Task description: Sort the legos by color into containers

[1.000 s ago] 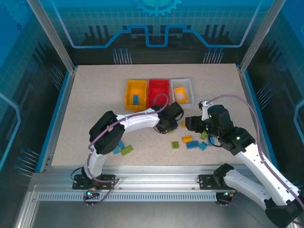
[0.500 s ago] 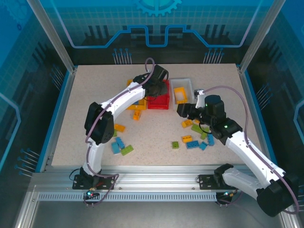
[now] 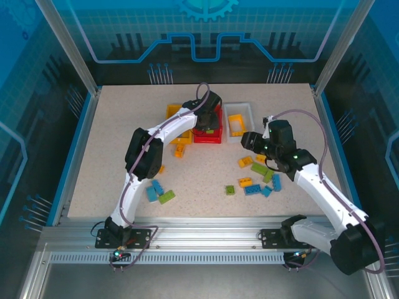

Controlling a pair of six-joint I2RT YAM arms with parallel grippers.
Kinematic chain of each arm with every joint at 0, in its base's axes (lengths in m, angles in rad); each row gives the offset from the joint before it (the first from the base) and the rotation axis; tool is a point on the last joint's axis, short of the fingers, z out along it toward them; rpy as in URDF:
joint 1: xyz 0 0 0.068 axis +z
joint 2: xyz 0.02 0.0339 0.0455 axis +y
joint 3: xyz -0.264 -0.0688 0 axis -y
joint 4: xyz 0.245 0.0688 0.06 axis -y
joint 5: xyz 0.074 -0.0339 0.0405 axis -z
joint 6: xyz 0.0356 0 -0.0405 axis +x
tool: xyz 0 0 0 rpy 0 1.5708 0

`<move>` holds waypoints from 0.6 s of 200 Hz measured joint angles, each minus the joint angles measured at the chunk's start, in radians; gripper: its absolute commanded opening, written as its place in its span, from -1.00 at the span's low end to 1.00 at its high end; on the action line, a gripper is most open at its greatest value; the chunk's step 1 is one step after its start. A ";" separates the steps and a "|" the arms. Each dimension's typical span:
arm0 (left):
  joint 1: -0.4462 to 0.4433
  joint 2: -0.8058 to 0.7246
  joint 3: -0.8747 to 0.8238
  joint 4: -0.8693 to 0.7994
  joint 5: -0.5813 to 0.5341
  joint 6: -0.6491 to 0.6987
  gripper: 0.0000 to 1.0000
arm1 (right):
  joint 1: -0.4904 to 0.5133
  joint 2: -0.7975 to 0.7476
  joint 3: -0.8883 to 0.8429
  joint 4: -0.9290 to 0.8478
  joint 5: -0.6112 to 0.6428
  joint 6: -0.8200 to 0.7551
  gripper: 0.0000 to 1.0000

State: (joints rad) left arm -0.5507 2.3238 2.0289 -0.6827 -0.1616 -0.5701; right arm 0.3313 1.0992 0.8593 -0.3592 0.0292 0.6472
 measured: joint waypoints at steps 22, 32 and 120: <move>0.000 -0.002 -0.004 -0.001 0.006 0.001 0.09 | -0.031 0.068 0.033 -0.097 0.054 0.016 0.20; 0.000 -0.009 -0.010 0.000 0.010 0.000 0.10 | -0.045 0.101 0.050 -0.130 0.073 0.020 0.23; -0.138 -0.451 -0.398 0.151 0.032 -0.008 0.14 | -0.116 0.388 0.163 -0.278 0.174 -0.148 0.33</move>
State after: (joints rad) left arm -0.6888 1.8732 1.6310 -0.5320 -0.1295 -0.5785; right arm 0.2150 1.4876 1.0222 -0.6369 0.2031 0.4988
